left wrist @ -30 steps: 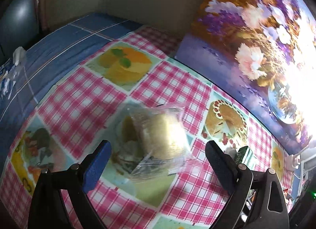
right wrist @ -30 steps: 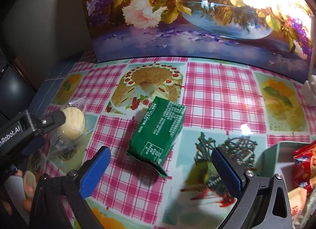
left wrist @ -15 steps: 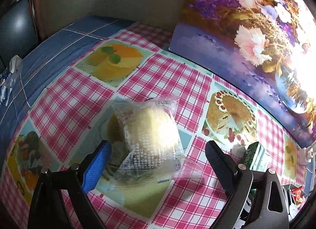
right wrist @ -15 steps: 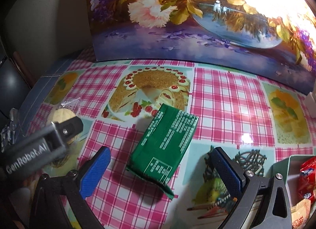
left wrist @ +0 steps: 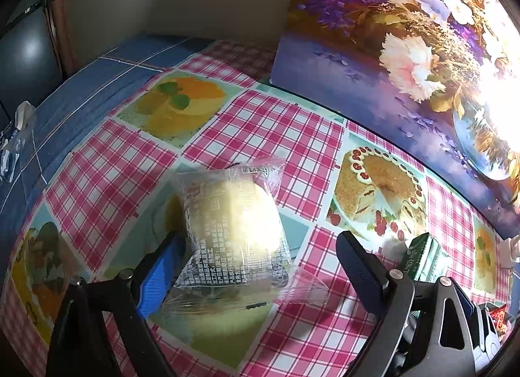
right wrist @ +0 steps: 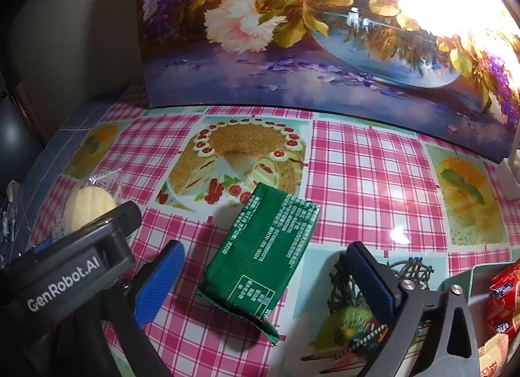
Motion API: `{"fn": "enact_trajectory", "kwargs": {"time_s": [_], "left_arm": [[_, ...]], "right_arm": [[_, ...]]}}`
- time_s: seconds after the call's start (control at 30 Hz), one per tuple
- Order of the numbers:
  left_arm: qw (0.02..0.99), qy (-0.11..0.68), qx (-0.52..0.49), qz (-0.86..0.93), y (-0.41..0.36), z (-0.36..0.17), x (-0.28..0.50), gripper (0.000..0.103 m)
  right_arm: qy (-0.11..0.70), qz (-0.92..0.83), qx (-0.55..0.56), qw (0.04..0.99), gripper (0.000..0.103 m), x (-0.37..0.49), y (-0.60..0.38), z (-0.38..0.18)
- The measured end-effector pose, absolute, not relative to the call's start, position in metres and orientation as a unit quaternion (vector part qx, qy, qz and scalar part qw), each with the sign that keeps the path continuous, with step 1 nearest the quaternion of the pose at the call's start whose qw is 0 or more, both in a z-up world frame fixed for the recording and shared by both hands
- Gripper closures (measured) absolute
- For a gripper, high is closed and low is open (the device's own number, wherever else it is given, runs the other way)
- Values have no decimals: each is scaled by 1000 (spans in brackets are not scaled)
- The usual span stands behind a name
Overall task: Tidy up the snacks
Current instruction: 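Close the right tool on the green box while the left tool grips the wrapped bun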
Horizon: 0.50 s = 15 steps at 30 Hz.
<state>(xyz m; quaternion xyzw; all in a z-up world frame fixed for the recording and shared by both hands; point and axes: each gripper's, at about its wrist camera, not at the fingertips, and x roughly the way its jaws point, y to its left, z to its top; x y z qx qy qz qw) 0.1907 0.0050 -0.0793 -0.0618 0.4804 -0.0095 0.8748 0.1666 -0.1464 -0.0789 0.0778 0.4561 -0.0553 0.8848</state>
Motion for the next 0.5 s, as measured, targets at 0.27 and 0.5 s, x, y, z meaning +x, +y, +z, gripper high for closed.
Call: {"fn": "enact_trajectory", "kwargs": {"time_s": [0.27, 0.5], "left_arm": [[876, 478, -65, -8, 8, -77, 189, 29], [875, 478, -73, -4, 11, -74, 189, 36]], "right_arm": [[449, -60, 111, 884, 24, 164, -162, -74], [446, -62, 131, 883, 46, 161, -170, -71]]}}
